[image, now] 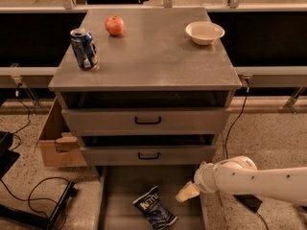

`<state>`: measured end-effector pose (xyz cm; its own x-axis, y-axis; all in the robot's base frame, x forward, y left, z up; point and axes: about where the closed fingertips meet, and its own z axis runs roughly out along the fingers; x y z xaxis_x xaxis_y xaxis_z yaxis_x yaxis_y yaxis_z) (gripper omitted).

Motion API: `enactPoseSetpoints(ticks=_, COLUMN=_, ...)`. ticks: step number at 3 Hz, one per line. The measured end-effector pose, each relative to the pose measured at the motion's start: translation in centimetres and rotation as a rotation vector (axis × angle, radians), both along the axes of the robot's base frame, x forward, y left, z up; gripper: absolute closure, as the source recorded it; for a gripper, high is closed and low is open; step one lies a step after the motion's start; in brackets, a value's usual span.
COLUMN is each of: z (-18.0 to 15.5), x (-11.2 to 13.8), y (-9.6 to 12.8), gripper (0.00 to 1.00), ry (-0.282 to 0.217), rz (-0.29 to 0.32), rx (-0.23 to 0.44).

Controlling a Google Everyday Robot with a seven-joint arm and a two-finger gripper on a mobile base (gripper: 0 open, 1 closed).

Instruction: Pick blue chip bag from bottom drawer and place on counter

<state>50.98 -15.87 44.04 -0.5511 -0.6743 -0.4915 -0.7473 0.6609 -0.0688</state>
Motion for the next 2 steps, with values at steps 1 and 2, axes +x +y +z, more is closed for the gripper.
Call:
enactPoseSetpoints(ticks=1, z=-2.9, x=-0.9, y=0.4, gripper=0.00, ry=0.036, rz=-0.022, rx=0.021)
enactPoseSetpoints(ticks=2, z=-8.2, x=-1.5, y=1.6, gripper=0.00, ry=0.080, rz=-0.052, rx=0.076)
